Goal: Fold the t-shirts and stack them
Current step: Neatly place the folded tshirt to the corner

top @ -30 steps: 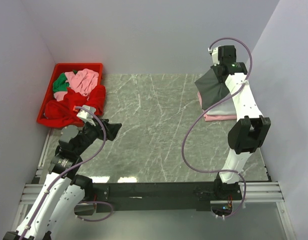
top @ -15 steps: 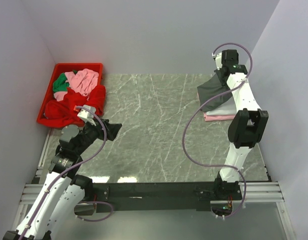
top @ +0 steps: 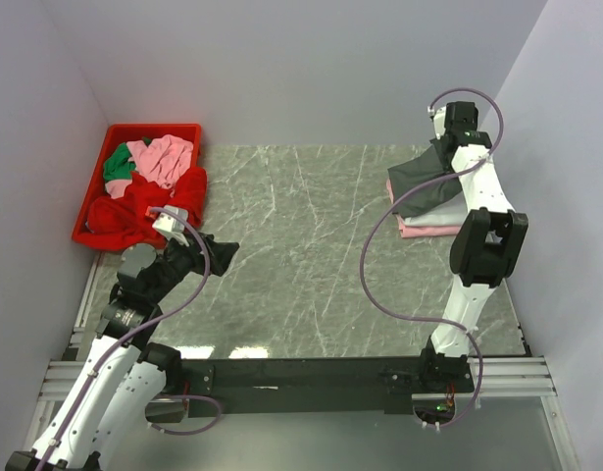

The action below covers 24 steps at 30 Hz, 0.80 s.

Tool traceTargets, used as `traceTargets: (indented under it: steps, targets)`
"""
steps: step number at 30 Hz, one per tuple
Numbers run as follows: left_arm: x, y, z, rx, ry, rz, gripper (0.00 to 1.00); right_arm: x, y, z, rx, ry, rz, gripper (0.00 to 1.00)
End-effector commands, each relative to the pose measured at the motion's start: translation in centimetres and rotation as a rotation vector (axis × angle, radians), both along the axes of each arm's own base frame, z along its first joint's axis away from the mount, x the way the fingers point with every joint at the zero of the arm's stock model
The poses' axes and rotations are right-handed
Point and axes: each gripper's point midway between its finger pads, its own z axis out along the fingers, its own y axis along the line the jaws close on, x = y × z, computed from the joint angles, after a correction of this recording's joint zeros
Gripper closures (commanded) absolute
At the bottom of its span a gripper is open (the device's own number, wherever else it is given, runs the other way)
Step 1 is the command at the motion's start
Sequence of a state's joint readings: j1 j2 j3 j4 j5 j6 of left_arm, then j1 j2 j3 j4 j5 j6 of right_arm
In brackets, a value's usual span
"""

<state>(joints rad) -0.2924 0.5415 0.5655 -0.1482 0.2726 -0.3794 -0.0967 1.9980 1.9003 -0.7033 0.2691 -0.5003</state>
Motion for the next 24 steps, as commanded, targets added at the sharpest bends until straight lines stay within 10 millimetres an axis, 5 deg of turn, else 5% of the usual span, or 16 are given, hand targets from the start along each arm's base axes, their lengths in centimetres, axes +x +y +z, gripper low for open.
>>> traceTargets:
  steps: [1,24]
  targets:
    - [0.1,0.0,1.5,-0.001,-0.043,-0.002,0.18,1.0,-1.7,0.0,-0.03,-0.045,-0.027,1.0]
    - [0.4,-0.1,0.8,0.007,-0.015,-0.002,0.18,1.0,-6.8,-4.8,-0.043,0.02,-0.111,1.0]
